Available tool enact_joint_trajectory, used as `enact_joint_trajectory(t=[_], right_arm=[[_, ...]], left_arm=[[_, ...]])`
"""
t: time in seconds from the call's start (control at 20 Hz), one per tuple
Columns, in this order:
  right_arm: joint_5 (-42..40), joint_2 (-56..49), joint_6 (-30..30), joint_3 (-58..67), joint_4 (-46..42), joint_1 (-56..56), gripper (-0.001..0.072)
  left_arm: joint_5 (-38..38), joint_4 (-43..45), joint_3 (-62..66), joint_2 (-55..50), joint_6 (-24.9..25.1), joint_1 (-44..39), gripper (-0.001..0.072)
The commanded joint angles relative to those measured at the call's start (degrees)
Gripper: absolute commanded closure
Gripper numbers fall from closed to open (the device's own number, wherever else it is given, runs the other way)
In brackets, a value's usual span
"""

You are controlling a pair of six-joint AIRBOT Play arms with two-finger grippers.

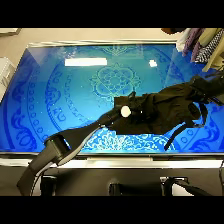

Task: Fold the clothes and pants, and hang the long-sleeved shirts on hangers.

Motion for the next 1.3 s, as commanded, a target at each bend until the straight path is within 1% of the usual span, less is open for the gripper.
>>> enact_joint_trajectory(t=[0.0, 0.1, 0.25, 0.35, 0.4, 0.55, 0.7, 0.8, 0.95, 1.0, 1.1, 1.15, 1.2, 1.25], right_arm=[[-1.0, 0.0, 2.7, 0.0, -0.8, 0.7, 0.0672], [-1.7, 0.1, 5.7, 0.0, -4.1, 4.2, 0.0673], [-5.7, -0.1, 12.1, 0.0, -8.2, 13.0, 0.0672], [-7.6, -1.6, 17.0, 0.0, -9.8, 18.8, 0.0672], [-8.2, -2.9, 18.6, 0.0, -9.9, 21.3, 0.0672], [-11.0, -7.5, 24.2, 0.0, -9.8, 28.6, 0.0671], [-14.7, -12.1, 28.5, 0.0, -9.5, 34.6, 0.0669], [-15.3, -15.2, 30.4, 0.0, -9.4, 38.0, 0.0669], [-15.4, -19.0, 30.8, 0.0, -8.5, 42.2, 0.0665], [-16.7, -20.1, 30.9, 0.0, -8.5, 43.2, 0.0586], [-21.2, -21.6, 31.8, 0.0, -7.5, 44.1, 0.0380], [-23.2, -21.7, 31.7, 0.0, -5.6, 44.1, 0.0350], [-24.2, -21.1, 31.5, 0.0, -4.2, 43.5, 0.0303], [-24.5, -19.9, 30.7, 0.0, -2.9, 42.7, 0.0178]], left_arm=[[-12.5, 5.3, 0.3, 5.2, 0.0, 4.7, 0.0701], [-23.1, 14.6, 0.3, 11.8, 0.2, 8.6, 0.0701], [-38.2, 27.7, 0.3, 23.8, 2.7, 14.4, 0.0698], [-45.6, 31.9, 0.3, 31.4, 4.5, 17.9, 0.0697], [-48.2, 32.3, 0.3, 34.6, 5.8, 19.6, 0.0697], [-53.2, 32.3, 0.3, 42.2, 8.3, 23.6, 0.0696], [-54.2, 32.3, 0.3, 45.4, 8.3, 25.2, 0.0695], [-54.2, 32.3, 0.3, 45.5, 8.5, 25.2, 0.0695], [-54.1, 32.3, 0.0, 45.2, 9.5, 25.1, 0.0695], [-54.1, 32.3, -0.1, 45.2, 9.5, 25.1, 0.0694], [-54.0, 32.3, -0.1, 45.2, 9.5, 25.1, 0.0695], [-54.0, 32.3, -0.1, 45.2, 9.5, 25.1, 0.0695], [-54.0, 32.3, -0.1, 45.3, 9.5, 25.1, 0.0695], [-54.0, 32.3, -0.1, 45.3, 9.5, 25.1, 0.0695]])
